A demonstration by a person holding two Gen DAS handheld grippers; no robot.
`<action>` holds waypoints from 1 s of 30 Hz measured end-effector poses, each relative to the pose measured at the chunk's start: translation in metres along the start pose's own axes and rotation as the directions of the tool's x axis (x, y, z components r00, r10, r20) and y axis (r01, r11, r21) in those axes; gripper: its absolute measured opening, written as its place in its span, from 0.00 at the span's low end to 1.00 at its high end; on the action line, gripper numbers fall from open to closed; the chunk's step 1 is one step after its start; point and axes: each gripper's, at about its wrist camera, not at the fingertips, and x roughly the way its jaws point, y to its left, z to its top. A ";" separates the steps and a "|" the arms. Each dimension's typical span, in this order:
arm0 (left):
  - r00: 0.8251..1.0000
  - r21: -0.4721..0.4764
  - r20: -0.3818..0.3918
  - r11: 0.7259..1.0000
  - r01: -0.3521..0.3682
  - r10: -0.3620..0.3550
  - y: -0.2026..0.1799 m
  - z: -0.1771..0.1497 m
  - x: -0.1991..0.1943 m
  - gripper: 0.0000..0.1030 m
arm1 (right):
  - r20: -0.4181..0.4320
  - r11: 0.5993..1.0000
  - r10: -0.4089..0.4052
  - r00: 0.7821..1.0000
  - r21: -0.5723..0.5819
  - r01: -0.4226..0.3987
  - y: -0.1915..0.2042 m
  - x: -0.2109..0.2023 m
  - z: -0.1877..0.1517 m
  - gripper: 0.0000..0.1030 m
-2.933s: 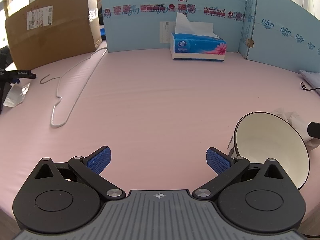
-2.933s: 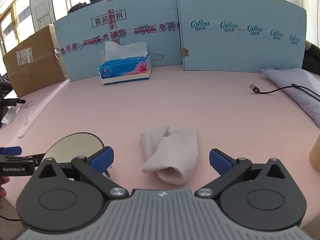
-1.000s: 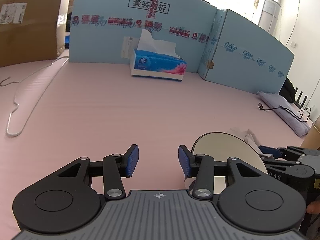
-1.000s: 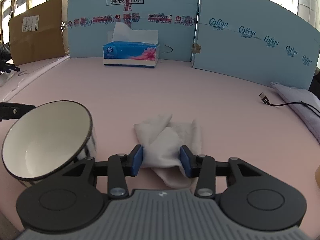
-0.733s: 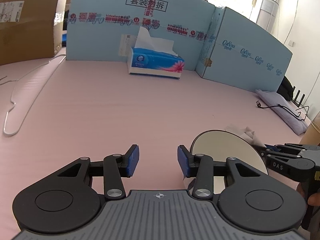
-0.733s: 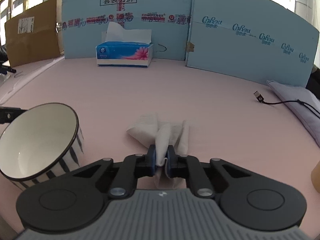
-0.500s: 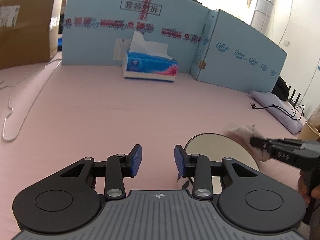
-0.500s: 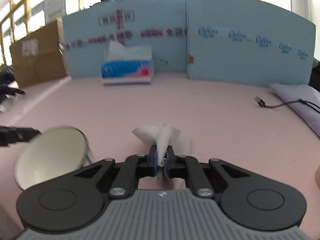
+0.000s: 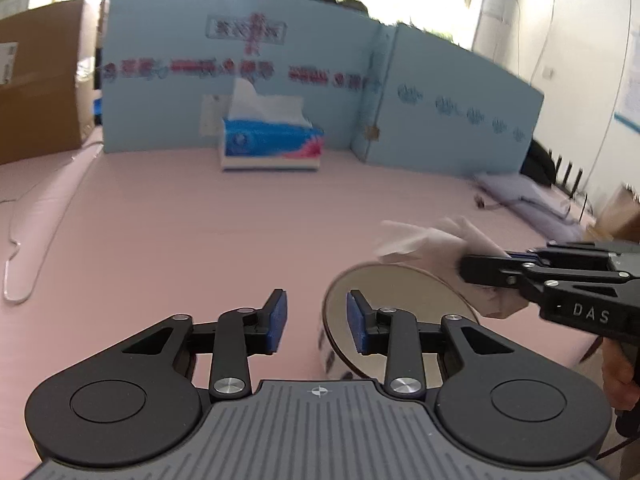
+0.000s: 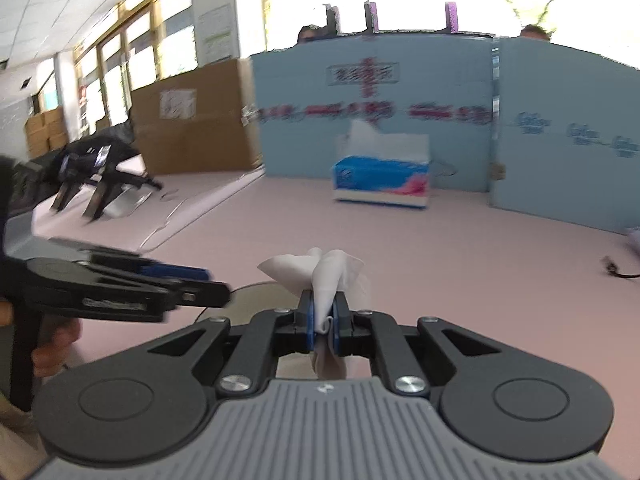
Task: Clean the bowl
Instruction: 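Lift the cloth with the right gripper and carry it into the bowl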
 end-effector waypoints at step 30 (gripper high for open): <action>0.996 0.122 -0.067 0.991 -0.051 0.060 -0.007 0.023 0.062 0.14 | -0.088 0.999 0.015 0.996 -0.032 -0.018 0.000 0.040 0.000 0.10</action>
